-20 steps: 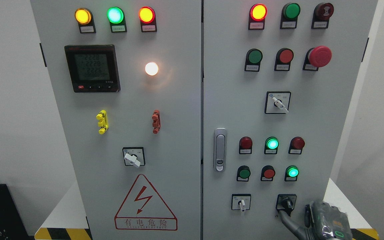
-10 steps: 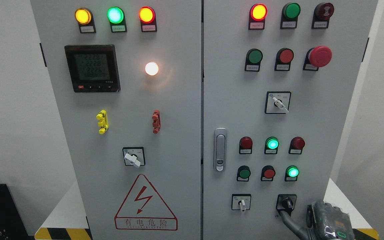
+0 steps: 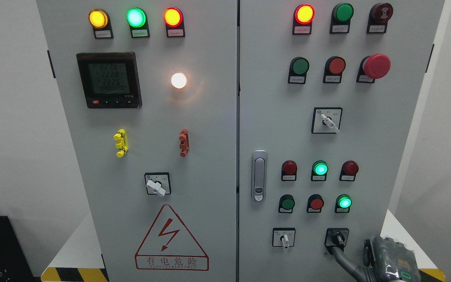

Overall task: Flip black knob to close circuit
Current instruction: 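Grip the black knob with the right hand and rotate it, then release the knob and lower the right hand away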

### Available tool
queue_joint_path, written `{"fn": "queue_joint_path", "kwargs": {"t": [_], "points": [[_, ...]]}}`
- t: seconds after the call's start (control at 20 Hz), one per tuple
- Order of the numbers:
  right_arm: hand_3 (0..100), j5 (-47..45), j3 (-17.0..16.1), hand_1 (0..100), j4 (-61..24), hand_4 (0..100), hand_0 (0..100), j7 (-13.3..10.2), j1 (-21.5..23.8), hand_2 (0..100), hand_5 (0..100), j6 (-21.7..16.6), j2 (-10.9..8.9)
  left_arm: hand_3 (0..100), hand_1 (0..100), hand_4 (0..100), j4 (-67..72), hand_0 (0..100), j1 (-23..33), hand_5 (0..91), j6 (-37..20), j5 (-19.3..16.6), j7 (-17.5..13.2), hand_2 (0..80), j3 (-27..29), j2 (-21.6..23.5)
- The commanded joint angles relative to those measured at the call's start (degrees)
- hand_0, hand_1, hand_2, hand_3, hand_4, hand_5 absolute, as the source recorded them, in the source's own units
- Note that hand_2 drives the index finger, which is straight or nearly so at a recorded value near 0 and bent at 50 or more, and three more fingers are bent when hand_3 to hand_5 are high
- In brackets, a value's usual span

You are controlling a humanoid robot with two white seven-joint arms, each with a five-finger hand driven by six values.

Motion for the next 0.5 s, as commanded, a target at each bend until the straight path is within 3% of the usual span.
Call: {"fn": "queue_joint_path", "kwargs": {"t": [0.0,0.45], "points": [[100,-0.08,-1.45,19,-0.16,89,0,-0.34,0.08,91,91,0.2,-0.43,0,56,0,0.03,12,-0.06,0.0,0.04,0.0,-0.02,0.0,0.0,0.0],[100,0.01,-1.28,23,0.37,89,0,-0.61,0.26,91,91,0.29,-0.08,0,56,0,0.03,12,-0.06,0.0,0.04,0.0,-0.02,0.0,0.0,0.0]]}}
